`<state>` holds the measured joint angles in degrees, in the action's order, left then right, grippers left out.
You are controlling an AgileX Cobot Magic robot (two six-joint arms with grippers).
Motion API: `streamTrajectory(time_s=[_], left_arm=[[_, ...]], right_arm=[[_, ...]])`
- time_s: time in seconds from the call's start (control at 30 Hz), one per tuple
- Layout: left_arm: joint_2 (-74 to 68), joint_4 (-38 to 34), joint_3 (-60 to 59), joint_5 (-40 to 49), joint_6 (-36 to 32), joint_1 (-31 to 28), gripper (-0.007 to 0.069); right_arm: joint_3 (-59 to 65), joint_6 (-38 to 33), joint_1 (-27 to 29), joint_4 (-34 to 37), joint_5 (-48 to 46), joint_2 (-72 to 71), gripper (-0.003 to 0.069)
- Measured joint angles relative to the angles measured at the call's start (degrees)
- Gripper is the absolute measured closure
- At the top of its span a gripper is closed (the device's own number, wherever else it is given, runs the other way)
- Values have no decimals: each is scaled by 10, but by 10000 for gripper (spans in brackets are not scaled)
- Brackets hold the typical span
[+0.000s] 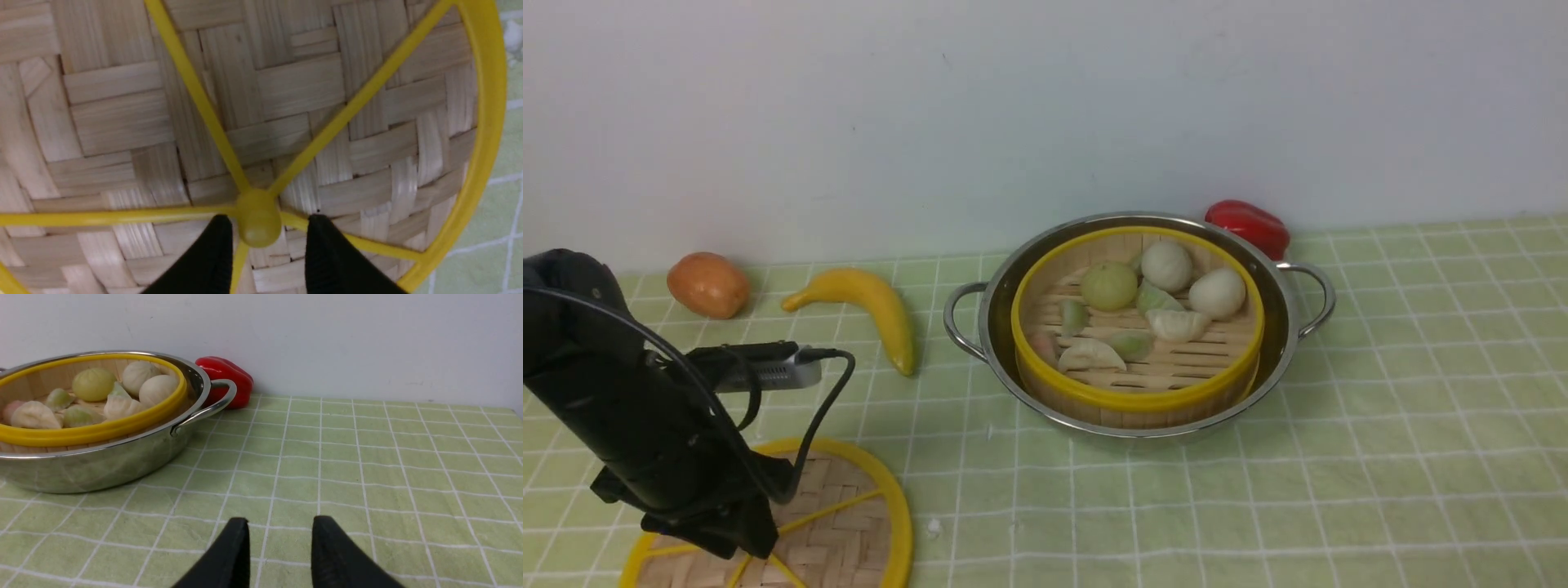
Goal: Place the steamer in the pot on the green tablecloth, and put the lid on the steamer.
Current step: 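Grasp the bamboo steamer lid lying on the table by its centre knob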
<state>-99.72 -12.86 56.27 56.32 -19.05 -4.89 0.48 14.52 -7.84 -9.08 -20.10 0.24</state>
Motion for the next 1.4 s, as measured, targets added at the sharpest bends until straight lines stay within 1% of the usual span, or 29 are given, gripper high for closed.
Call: streamTrajectory(time_s=[0.17, 0.23, 0.27, 0.3, 0.33, 0.63, 0.83, 1.0, 1.1, 1.17, 1.2, 1.23, 1.3, 1.4], left_arm=[[-8, 1, 3, -25, 0, 0, 387], [-8, 0, 3, -27, 1, 0, 421], [-8, -1, 3, -24, 9, 0, 473], [-8, -2, 3, -21, 14, 0, 506], [-8, -3, 4, -18, 19, 0, 512], [-9, -4, 5, 7, 22, 0, 510], [-9, -3, 6, 9, 22, 0, 510], [-12, 3, 27, 48, 22, 0, 510], [-15, 3, 80, 102, 22, 0, 510], [-15, 5, 112, 121, 22, 2, 510], [-15, 5, 116, 123, 22, 2, 510], [-15, 14, 154, 127, 22, 8, 510], [-15, 25, 180, 127, 22, 16, 510], [-15, 51, 245, 127, 26, 45, 510]], right_arm=[[0, 0, 0, 0, 0, 0, 419], [0, 0, 0, 0, 0, 0, 419], [0, 0, 0, 0, 0, 0, 419], [0, 0, 0, 0, 0, 0, 419], [0, 0, 0, 0, 0, 0, 419], [0, 0, 0, 0, 0, 0, 419], [0, 0, 0, 0, 0, 0, 419], [0, 0, 0, 0, 0, 0, 419], [0, 0, 0, 0, 0, 0, 419], [0, 0, 0, 0, 0, 0, 419], [0, 0, 0, 0, 0, 0, 419], [0, 0, 0, 0, 0, 0, 419], [0, 0, 0, 0, 0, 0, 419], [0, 0, 0, 0, 0, 0, 419]])
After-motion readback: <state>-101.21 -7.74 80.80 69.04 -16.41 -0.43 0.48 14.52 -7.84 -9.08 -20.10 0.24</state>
